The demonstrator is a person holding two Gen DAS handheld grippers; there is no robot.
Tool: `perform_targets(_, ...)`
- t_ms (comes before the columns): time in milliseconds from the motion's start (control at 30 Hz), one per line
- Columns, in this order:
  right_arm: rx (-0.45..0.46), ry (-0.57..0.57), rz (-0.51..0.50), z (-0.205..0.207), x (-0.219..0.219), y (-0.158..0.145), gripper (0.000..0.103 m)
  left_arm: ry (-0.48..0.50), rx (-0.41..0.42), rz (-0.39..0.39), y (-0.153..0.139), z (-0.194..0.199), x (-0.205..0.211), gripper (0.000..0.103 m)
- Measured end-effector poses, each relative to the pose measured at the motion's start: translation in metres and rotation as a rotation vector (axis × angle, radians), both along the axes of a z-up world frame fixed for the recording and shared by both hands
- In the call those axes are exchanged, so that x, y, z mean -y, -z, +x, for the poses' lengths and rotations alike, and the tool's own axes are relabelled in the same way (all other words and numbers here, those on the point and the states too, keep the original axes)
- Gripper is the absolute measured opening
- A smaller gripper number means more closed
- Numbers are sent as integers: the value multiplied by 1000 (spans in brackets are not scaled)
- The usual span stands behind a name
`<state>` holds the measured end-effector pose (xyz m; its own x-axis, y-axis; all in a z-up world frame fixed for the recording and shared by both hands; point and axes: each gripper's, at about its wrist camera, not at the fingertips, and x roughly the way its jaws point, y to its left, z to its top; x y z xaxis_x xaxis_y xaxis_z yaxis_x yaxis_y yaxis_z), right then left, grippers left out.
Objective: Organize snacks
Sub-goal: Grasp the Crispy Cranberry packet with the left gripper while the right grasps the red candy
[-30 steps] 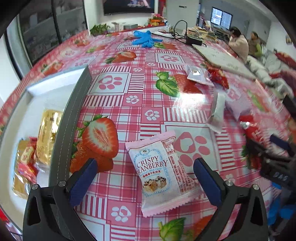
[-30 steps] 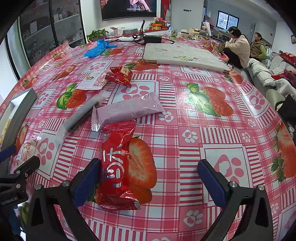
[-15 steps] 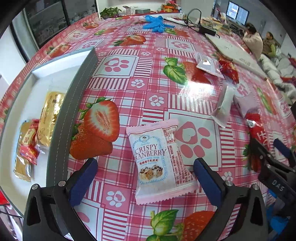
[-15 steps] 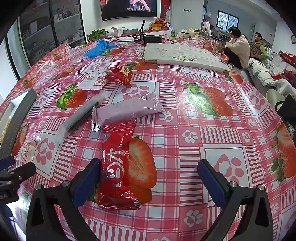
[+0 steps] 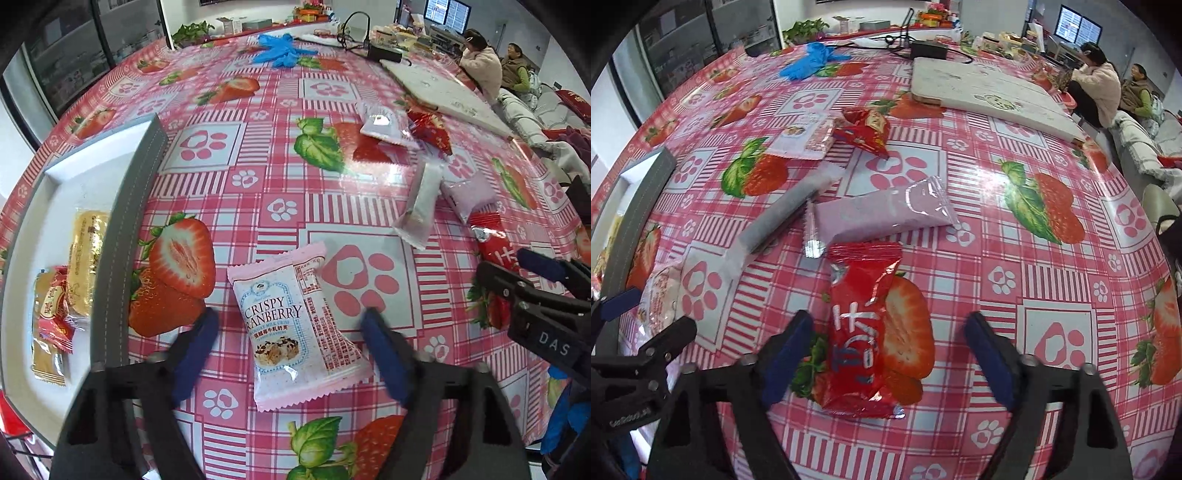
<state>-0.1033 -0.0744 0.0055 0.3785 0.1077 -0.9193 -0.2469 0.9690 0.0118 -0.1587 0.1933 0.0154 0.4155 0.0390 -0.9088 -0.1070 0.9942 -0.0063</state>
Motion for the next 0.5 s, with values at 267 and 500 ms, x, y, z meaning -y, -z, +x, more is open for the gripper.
perform_targets(267, -57, 0, 132, -10, 0, -10, 23, 55, 53, -129, -23, -15, -9, 42)
perform_targets(500, -38, -1, 206, -17, -6, -34, 23, 70, 140, -150, -65, -22, -26, 42)
